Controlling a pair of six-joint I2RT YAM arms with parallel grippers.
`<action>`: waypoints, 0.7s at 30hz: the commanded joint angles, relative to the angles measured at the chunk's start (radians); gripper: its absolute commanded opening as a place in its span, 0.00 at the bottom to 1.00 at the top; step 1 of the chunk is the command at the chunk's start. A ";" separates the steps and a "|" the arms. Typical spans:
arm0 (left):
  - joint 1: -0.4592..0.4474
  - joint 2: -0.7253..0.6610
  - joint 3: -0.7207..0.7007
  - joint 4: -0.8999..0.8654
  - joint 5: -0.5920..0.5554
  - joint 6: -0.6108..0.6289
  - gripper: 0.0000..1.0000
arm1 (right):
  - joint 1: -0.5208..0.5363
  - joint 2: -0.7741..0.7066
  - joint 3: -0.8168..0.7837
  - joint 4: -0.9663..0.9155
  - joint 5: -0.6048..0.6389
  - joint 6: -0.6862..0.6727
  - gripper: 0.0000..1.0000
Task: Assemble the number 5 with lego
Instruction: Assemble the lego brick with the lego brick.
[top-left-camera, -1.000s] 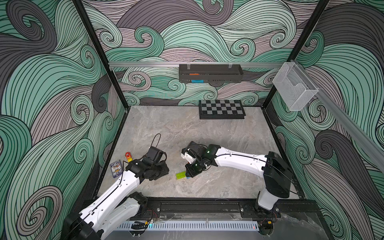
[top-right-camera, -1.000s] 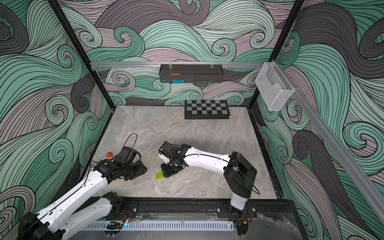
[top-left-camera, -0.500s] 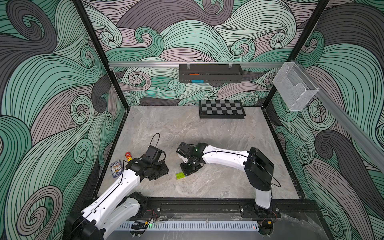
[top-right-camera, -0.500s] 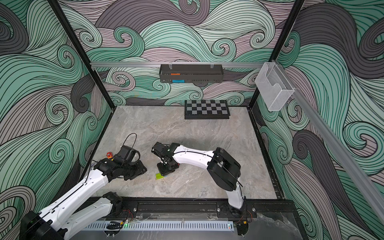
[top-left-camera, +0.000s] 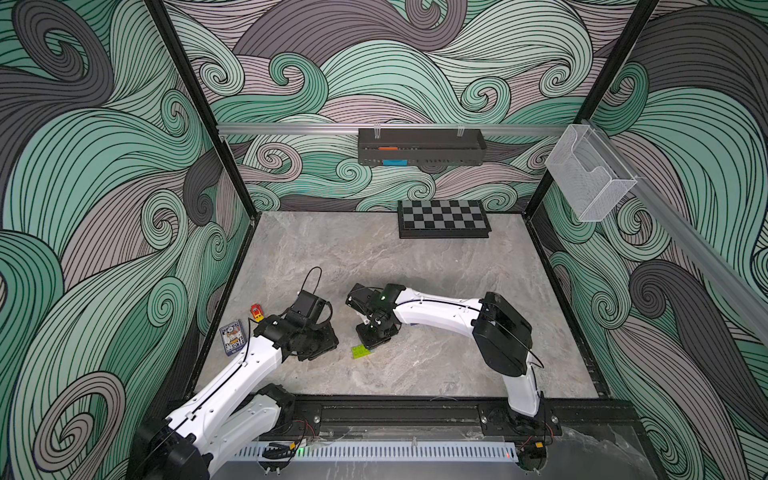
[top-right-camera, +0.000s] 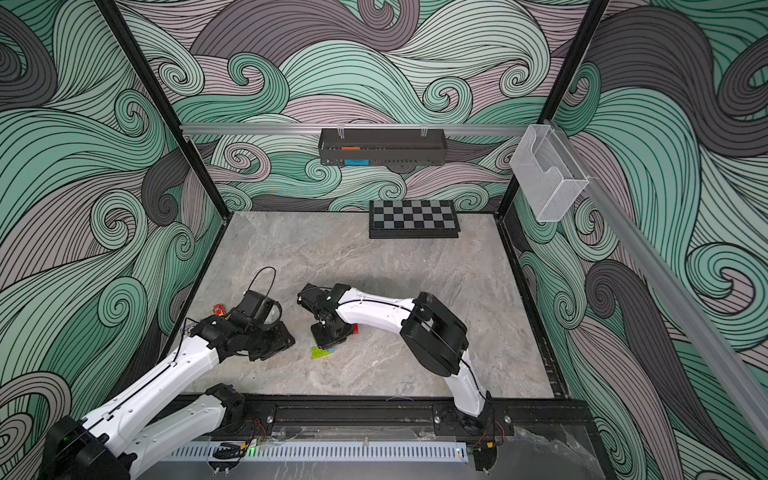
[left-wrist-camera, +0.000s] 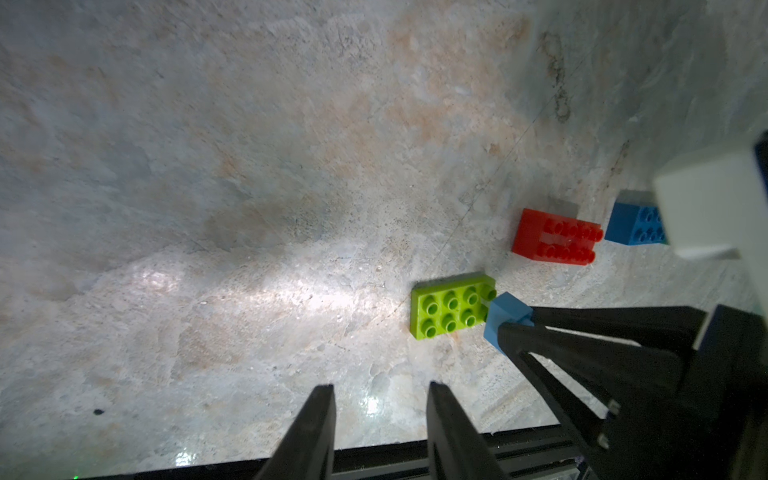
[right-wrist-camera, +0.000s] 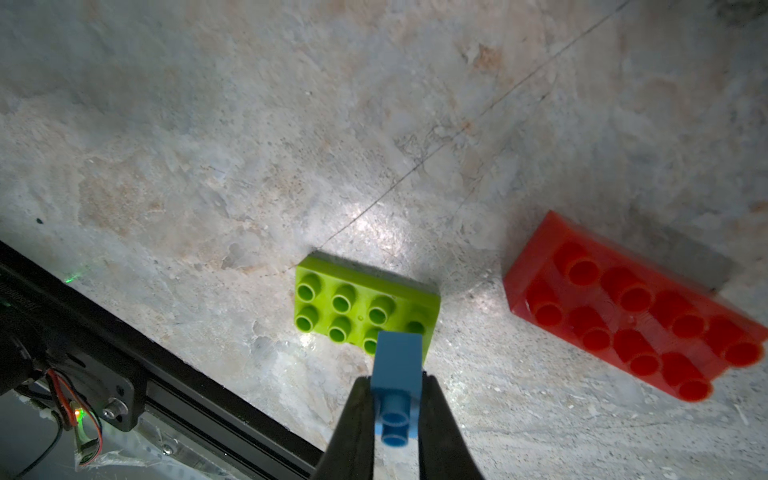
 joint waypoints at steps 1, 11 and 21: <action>0.012 0.011 0.013 -0.007 0.017 0.024 0.41 | 0.004 0.024 0.022 -0.037 0.011 0.015 0.11; 0.011 0.019 0.019 -0.013 0.028 0.032 0.41 | 0.004 0.057 0.039 -0.068 0.036 0.025 0.10; 0.012 0.017 0.020 -0.018 0.037 0.033 0.40 | 0.000 0.122 0.121 -0.097 0.045 0.026 0.10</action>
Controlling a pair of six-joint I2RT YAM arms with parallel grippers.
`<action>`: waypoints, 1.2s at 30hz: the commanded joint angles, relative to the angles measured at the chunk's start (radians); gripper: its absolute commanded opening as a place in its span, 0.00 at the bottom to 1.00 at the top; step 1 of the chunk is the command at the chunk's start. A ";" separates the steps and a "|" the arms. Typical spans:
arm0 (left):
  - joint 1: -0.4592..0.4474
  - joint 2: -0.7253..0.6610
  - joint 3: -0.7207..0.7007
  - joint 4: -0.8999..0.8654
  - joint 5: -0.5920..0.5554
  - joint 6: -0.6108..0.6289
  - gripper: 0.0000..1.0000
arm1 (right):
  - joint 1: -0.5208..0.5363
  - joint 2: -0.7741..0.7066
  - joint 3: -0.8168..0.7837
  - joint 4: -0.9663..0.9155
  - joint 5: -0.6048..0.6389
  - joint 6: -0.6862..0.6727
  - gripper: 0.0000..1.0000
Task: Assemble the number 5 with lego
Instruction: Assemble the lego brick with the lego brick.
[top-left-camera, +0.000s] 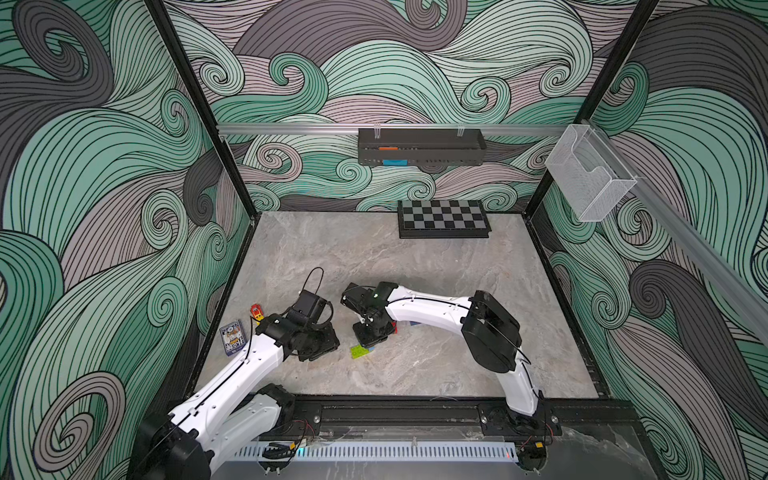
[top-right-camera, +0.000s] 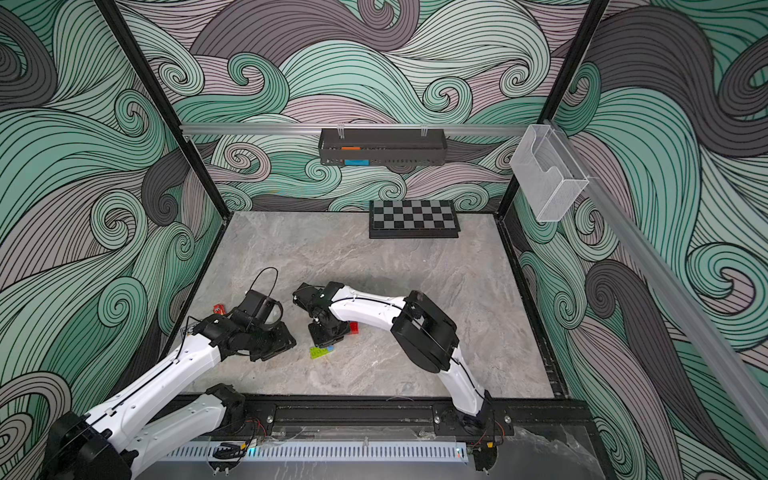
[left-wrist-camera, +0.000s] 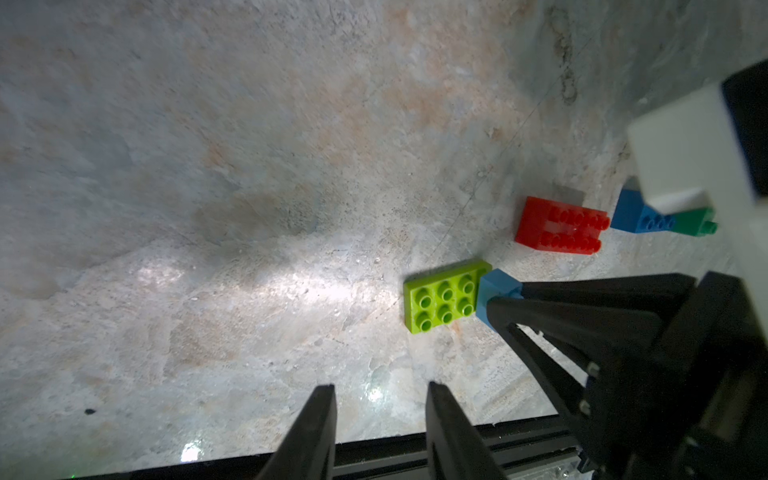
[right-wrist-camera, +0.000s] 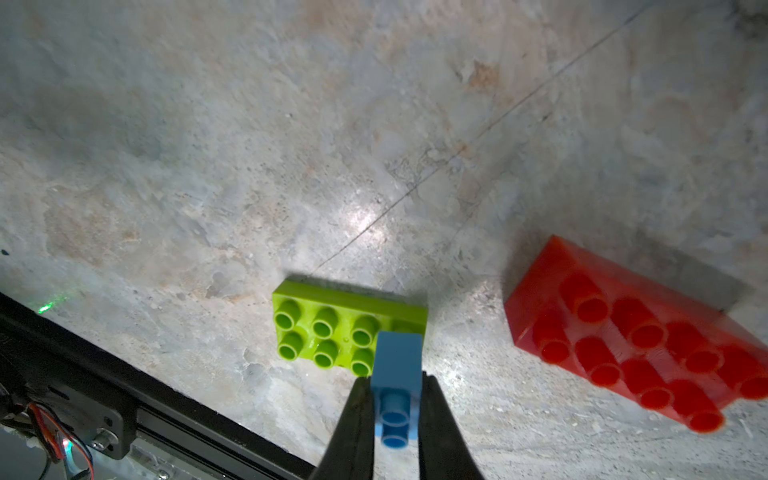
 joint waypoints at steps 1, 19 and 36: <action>0.011 -0.001 0.020 -0.018 0.012 0.018 0.40 | -0.001 0.048 0.026 -0.034 0.030 0.009 0.10; 0.011 -0.019 0.017 -0.019 -0.001 0.015 0.40 | -0.006 0.225 0.105 -0.104 0.040 -0.003 0.08; 0.011 -0.033 0.013 -0.021 -0.025 0.004 0.40 | -0.011 0.194 0.151 -0.104 0.027 -0.004 0.10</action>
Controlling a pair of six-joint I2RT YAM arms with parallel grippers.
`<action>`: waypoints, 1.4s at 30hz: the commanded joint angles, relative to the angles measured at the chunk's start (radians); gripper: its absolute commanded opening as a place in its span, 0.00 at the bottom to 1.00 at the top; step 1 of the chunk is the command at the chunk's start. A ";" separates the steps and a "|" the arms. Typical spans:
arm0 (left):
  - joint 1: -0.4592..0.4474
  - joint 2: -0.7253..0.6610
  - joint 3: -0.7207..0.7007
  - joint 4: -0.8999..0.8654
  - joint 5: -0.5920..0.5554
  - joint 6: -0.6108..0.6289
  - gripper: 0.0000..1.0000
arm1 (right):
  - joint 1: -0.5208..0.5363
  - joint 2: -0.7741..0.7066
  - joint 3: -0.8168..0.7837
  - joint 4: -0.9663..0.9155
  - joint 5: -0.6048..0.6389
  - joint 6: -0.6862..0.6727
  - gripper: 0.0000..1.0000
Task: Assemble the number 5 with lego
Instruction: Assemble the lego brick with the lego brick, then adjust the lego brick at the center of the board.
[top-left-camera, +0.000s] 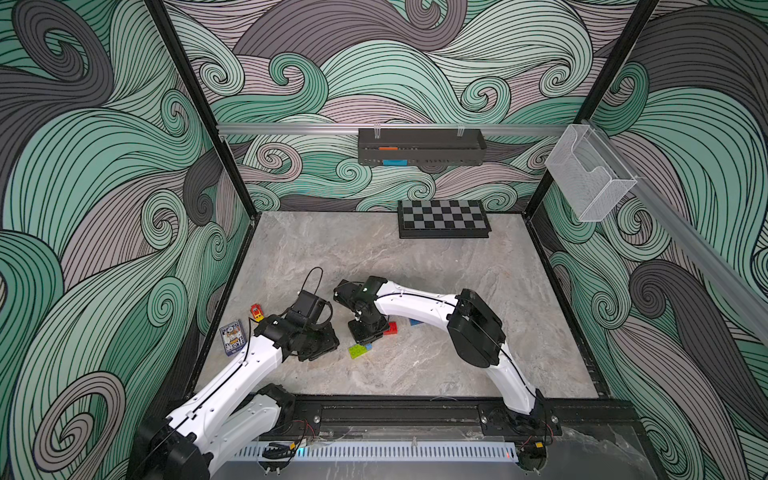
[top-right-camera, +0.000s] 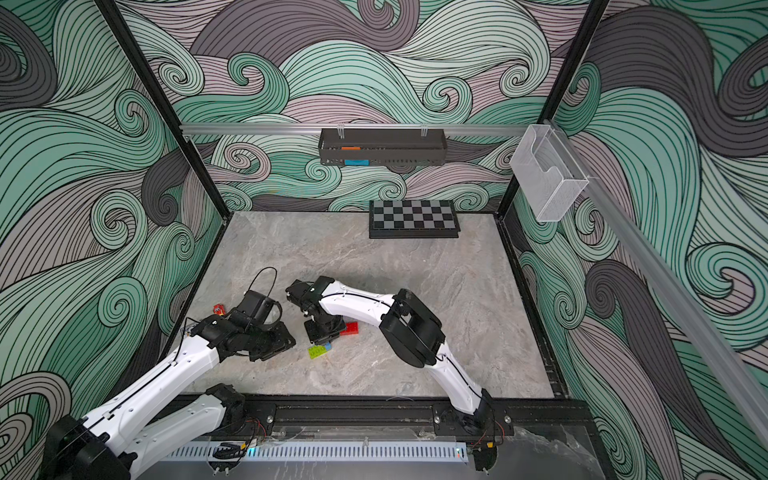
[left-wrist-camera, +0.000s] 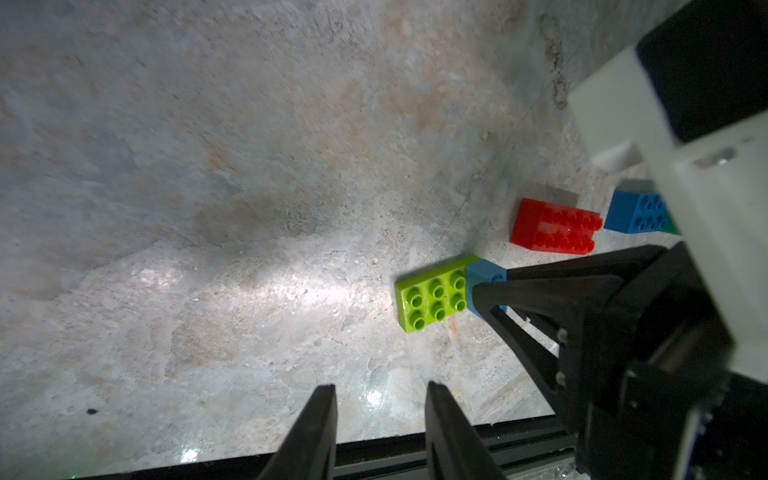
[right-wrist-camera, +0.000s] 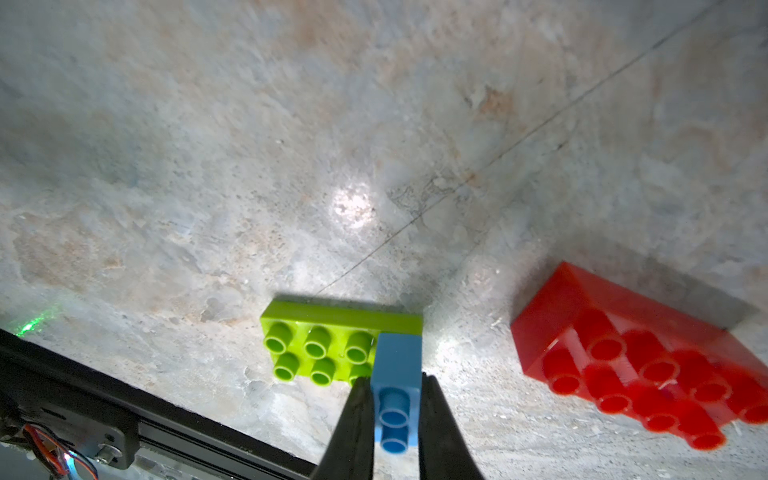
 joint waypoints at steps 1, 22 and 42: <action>0.011 -0.017 0.013 -0.019 -0.022 0.003 0.40 | -0.005 0.060 -0.026 0.044 0.031 -0.001 0.12; 0.011 0.030 0.013 -0.007 0.045 0.025 0.41 | -0.049 -0.224 -0.046 0.058 0.016 -0.130 0.52; -0.183 0.482 0.126 0.054 0.147 0.061 0.46 | -0.245 -0.452 -0.528 0.397 -0.199 -0.524 0.76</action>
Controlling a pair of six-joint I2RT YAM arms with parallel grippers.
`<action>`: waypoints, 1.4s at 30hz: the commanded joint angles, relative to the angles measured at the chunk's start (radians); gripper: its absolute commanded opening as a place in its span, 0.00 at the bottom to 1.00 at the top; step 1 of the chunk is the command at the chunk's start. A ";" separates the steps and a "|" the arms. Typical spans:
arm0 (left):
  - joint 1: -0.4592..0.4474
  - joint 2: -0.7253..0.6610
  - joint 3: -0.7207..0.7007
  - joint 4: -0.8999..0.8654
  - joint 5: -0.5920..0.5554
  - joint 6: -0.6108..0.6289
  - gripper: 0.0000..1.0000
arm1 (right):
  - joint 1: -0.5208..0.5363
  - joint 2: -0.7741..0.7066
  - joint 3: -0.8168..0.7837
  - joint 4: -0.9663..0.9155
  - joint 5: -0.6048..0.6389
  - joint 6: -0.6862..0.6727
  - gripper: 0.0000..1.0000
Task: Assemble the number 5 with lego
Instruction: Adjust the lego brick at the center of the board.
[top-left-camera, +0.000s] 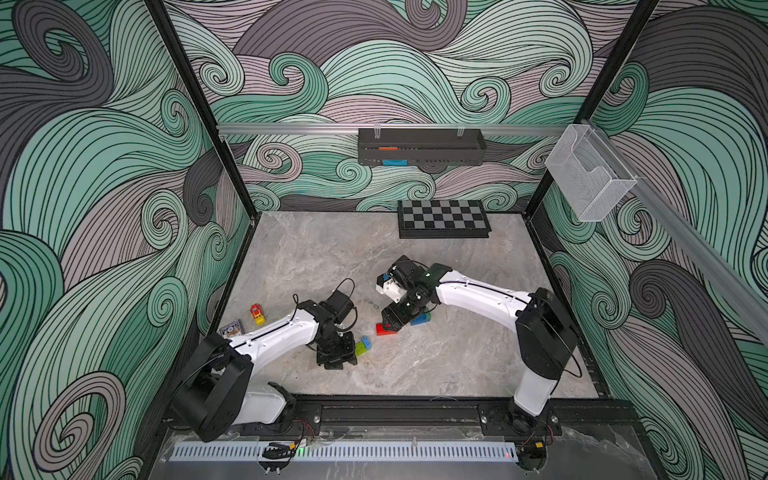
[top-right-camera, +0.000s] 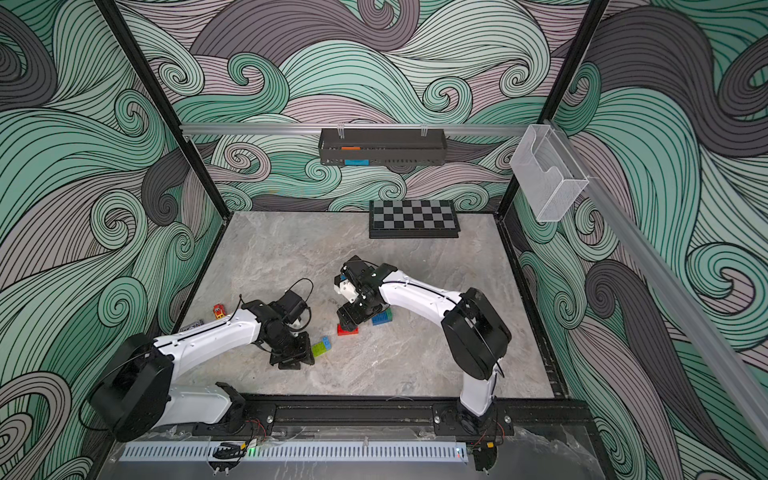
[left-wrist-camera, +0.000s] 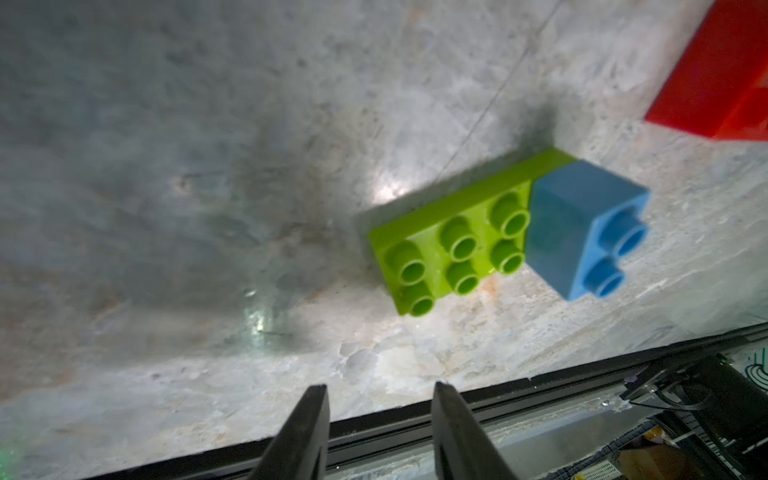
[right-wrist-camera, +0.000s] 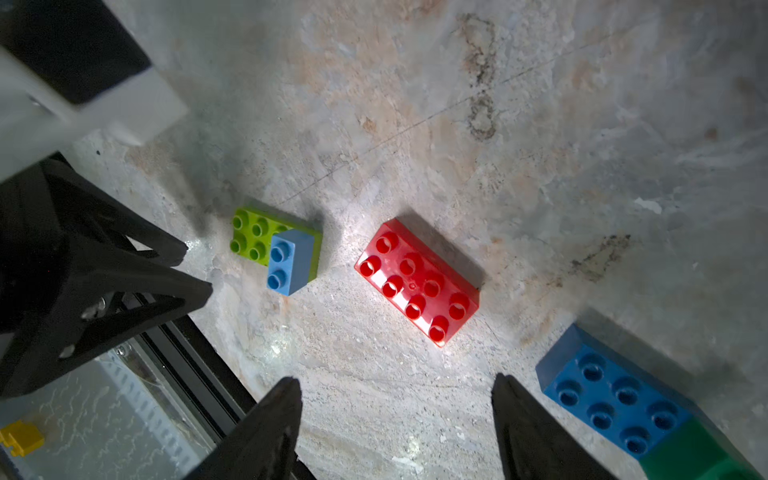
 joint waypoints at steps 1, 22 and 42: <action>-0.024 0.055 0.060 0.003 -0.038 0.029 0.46 | 0.001 -0.001 -0.015 0.064 -0.043 -0.055 0.76; -0.031 0.229 0.140 -0.003 -0.278 0.064 0.42 | -0.001 0.094 -0.019 0.117 -0.051 -0.101 0.75; -0.016 0.223 0.206 -0.035 -0.326 0.087 0.43 | 0.057 0.077 -0.097 0.099 0.019 -0.143 0.73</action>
